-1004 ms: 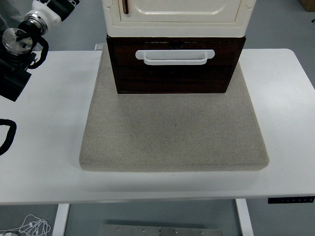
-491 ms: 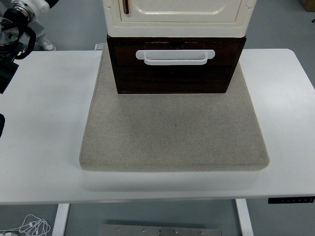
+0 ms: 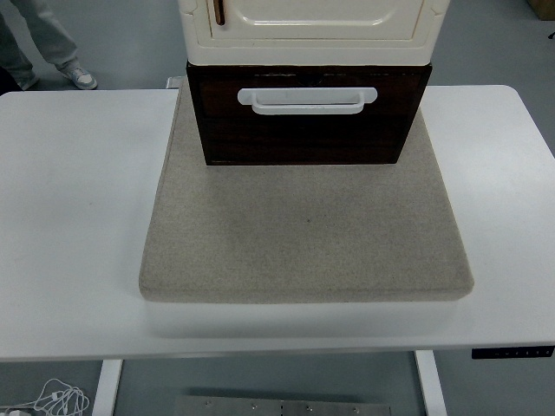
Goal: Open the drawer under the combination cabinet
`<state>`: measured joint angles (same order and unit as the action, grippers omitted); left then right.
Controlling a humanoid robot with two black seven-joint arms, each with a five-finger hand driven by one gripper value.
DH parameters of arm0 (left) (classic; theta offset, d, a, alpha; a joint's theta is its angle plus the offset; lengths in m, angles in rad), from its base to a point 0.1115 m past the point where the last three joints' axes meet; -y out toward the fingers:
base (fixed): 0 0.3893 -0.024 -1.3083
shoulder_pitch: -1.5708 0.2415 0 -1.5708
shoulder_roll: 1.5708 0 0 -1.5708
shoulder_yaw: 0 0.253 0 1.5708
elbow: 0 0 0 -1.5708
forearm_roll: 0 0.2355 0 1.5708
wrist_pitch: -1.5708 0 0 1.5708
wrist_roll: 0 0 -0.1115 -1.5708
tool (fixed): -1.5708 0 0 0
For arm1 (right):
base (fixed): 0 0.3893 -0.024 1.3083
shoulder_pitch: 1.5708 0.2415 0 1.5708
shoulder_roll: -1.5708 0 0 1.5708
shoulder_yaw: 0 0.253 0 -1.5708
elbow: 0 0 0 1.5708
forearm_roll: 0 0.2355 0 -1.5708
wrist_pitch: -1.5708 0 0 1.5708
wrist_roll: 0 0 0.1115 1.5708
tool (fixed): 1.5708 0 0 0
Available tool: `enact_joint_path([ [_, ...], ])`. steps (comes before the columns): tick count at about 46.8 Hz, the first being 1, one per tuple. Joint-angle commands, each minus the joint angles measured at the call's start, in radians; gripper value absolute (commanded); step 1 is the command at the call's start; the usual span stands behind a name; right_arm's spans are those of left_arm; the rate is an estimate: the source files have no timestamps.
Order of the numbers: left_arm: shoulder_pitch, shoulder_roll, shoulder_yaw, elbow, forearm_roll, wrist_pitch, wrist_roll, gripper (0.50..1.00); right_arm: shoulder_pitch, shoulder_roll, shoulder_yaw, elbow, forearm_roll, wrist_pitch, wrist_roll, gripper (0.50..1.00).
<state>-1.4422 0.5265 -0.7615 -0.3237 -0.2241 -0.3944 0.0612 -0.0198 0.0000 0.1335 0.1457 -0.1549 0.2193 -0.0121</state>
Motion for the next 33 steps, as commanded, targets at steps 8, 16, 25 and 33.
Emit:
enact_joint_path([
  [8,-0.098,0.024,0.001,-0.002,0.111,-0.001,0.000,1.000,0.000,0.000,0.000,0.000,0.000,0.000,0.000,0.926],
  [16,-0.158,0.027,0.016,-0.077,0.158,-0.001,0.002,1.000,0.000,0.000,0.000,0.000,0.000,0.000,0.000,0.926],
  [25,-0.193,0.046,0.017,-0.251,0.276,0.002,0.002,1.000,0.000,0.000,0.000,0.000,0.000,0.000,0.000,0.926],
  [33,-0.193,0.095,0.019,-0.460,0.371,0.000,0.003,1.000,0.000,0.000,0.000,0.000,0.000,0.000,0.000,0.926],
])
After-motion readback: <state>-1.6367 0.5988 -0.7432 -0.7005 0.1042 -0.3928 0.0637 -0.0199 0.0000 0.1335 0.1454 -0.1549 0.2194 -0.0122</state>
